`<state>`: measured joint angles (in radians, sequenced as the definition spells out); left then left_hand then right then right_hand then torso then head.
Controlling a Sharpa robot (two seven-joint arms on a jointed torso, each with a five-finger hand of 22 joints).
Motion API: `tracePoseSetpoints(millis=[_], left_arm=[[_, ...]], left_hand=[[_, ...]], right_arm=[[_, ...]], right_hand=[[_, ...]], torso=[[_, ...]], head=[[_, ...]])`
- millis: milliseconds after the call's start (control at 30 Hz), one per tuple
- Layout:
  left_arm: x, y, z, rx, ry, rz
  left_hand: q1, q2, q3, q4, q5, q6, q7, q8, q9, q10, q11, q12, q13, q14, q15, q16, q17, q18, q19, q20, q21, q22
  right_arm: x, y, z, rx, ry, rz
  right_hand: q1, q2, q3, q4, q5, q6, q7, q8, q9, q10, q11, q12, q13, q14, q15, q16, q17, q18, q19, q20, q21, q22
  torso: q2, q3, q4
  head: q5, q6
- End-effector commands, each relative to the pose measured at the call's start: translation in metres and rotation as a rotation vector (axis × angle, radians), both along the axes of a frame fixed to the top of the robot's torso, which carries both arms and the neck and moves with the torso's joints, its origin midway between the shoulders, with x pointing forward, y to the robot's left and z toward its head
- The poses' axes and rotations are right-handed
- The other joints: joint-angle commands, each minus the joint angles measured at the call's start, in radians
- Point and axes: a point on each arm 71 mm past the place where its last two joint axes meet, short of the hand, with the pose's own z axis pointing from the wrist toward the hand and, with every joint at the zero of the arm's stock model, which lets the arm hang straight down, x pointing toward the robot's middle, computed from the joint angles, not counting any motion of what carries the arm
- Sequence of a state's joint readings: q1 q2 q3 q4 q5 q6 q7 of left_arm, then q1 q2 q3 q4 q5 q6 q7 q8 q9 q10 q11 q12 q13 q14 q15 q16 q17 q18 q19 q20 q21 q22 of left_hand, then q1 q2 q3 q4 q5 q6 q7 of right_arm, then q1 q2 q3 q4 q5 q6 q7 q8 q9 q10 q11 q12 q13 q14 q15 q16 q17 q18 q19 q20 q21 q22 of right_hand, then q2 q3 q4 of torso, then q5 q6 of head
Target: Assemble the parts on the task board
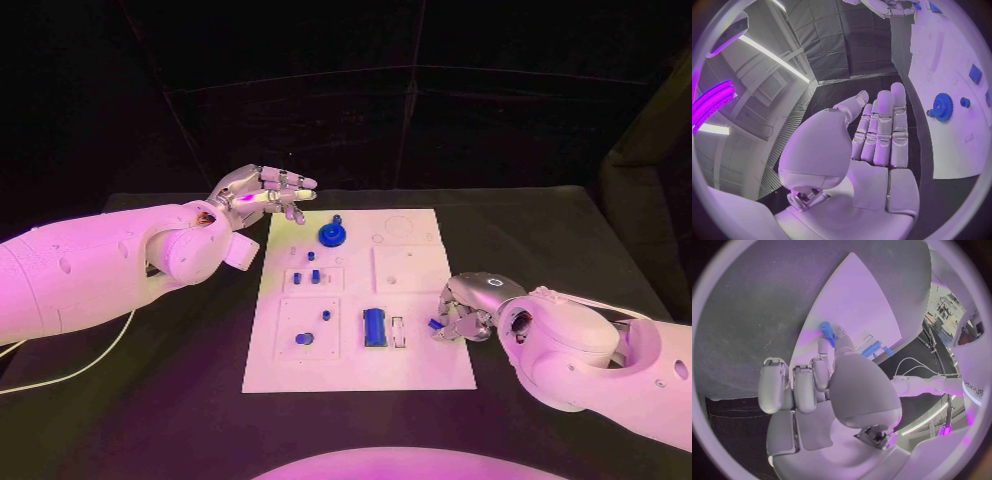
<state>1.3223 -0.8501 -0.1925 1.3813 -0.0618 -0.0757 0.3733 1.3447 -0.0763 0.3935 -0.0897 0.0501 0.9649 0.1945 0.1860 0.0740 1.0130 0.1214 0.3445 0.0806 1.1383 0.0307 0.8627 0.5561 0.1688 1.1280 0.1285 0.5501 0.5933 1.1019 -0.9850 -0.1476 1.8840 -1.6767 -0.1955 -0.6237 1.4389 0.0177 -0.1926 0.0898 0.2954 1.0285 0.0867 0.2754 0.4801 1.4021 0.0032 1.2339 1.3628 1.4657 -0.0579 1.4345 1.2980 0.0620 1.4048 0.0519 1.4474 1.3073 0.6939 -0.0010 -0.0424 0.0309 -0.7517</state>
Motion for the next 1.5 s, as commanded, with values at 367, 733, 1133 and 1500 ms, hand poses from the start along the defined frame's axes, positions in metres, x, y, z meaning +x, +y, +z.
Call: tracePoseSetpoints(millis=[367,733,1133,1500], left_arm=[[0.000,-0.001,0.001,-0.009,-0.002,-0.010],[0.000,-0.002,0.001,-0.008,0.001,-0.013],[0.000,-0.002,0.001,-0.008,0.001,-0.014],[0.000,-0.004,0.001,-0.009,0.002,-0.018]], left_hand=[[-0.004,0.007,-0.006,0.002,-0.002,-0.007,0.002,-0.004,-0.001,-0.005,0.000,0.004,-0.001,-0.003,0.003,-0.003,-0.001,0.013,-0.006,0.000,-0.005,-0.001],[-0.002,0.008,-0.007,0.000,-0.002,-0.007,0.001,-0.004,-0.001,-0.006,0.000,0.006,-0.002,-0.003,0.002,-0.005,-0.003,0.014,-0.006,0.000,-0.007,-0.003],[-0.002,0.008,-0.007,0.000,-0.002,-0.007,0.001,-0.004,-0.001,-0.006,0.000,0.006,-0.002,-0.003,0.002,-0.005,-0.003,0.014,-0.006,0.000,-0.007,-0.003],[-0.002,0.008,-0.007,0.000,-0.002,-0.007,0.001,-0.004,-0.001,-0.006,0.000,0.006,-0.002,-0.003,0.002,-0.005,-0.003,0.014,-0.006,0.000,-0.007,-0.003]], right_arm=[[-0.010,-0.012,-0.012,0.103,0.128,-0.071],[-0.016,-0.011,-0.006,0.300,0.164,-0.149],[-0.017,-0.004,-0.003,0.377,0.174,-0.189],[-0.013,0.008,-0.004,0.418,0.167,-0.206]], right_hand=[[0.035,0.029,0.283,-0.033,0.042,-0.001,0.000,-0.031,-0.100,-0.009,-0.002,-0.014,-0.070,0.053,-0.003,-0.003,0.000,-0.005,-0.002,0.000,-0.001,0.026],[-0.087,-0.079,0.537,-0.058,0.034,0.006,0.004,-0.039,-0.085,-0.003,0.004,-0.010,-0.067,0.053,-0.001,-0.007,-0.002,-0.004,-0.002,0.003,-0.002,0.027],[-0.153,-0.113,0.568,-0.057,0.045,0.014,-0.001,-0.033,-0.074,0.005,0.002,-0.001,-0.061,0.055,-0.002,-0.006,0.002,-0.004,-0.001,0.003,-0.002,0.029],[-0.246,-0.120,0.541,-0.012,0.133,0.049,-0.024,-0.006,-0.051,0.016,-0.016,-0.001,-0.062,0.058,-0.016,0.000,0.014,-0.007,0.009,-0.010,0.003,0.040]], torso=[[-0.001,-0.0008,0.0015],[0.001,-0.0005,0.0009],[0.001,0.0005,-0.0003],[0.002,0.0003,0.0020]], head=[[0.000,-0.003],[0.016,0.004],[0.012,-0.003],[0.016,-0.005]])
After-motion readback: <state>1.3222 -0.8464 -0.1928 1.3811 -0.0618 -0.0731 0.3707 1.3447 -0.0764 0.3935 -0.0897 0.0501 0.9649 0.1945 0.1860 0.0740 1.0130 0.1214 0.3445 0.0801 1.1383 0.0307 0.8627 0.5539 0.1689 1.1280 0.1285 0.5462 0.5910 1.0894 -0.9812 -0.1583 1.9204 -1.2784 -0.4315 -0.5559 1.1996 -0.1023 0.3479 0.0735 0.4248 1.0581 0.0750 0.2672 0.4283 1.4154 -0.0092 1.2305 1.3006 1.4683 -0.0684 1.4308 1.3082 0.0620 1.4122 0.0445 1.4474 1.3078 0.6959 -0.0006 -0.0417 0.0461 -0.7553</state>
